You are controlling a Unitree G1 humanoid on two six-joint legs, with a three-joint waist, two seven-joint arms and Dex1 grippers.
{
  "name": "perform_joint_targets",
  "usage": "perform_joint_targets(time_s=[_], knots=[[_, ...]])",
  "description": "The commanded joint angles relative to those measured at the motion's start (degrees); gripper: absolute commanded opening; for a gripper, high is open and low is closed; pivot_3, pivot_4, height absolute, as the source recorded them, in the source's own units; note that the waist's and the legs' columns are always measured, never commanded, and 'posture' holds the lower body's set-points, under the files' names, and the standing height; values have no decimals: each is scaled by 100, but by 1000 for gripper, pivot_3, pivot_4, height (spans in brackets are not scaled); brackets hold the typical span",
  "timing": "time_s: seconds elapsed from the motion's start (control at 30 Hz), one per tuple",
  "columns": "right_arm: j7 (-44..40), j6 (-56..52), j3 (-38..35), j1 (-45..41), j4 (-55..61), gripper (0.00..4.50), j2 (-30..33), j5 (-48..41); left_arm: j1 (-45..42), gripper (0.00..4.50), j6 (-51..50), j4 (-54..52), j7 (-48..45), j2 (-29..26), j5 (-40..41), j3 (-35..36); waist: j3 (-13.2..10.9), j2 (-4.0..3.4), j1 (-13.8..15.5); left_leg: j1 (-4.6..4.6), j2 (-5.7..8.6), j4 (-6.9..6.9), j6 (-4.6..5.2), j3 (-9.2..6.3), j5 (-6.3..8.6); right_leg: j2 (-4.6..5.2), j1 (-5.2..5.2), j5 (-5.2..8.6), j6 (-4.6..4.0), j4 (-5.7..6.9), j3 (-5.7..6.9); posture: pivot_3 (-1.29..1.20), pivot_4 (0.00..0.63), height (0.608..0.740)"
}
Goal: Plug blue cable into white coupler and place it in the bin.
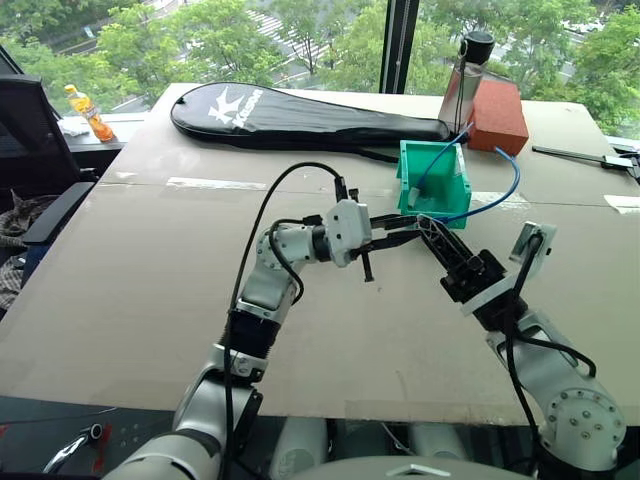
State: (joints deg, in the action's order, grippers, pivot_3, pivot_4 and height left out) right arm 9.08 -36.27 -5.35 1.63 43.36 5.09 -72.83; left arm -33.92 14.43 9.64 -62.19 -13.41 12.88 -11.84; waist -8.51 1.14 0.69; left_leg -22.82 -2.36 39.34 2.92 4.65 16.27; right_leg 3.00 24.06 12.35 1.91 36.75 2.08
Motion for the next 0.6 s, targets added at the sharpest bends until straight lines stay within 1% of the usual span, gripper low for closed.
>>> perform_joint_targets(time_s=[0.03, 0.57, 0.6], knots=[[-1, 264, -45, -14, 169, 2691, 66, -317, -29, 0, -106, -280, 47, -50, 160, 48, 0, 0, -3, 1, 0, 0, 0, 1, 0, 0, 0, 0, 0, 1, -1, 0, 150, 740], [-4, 568, 226, -21, -46, 2691, 184, -318, 9, 0, -129, -311, 45, -52, 191, -3, 0, 0, -2, 1, -1, -1, 0, 0, 0, 0, 0, 0, 0, 0, 0, 0, 150, 740], [-11, 578, 239, -28, -64, 2420, 188, -313, 14, 0, -123, -309, 42, -53, 192, -2, 0, 0, -1, 1, -1, -1, 0, 0, 0, 0, 0, 0, 0, 0, 0, 0, 150, 740]])
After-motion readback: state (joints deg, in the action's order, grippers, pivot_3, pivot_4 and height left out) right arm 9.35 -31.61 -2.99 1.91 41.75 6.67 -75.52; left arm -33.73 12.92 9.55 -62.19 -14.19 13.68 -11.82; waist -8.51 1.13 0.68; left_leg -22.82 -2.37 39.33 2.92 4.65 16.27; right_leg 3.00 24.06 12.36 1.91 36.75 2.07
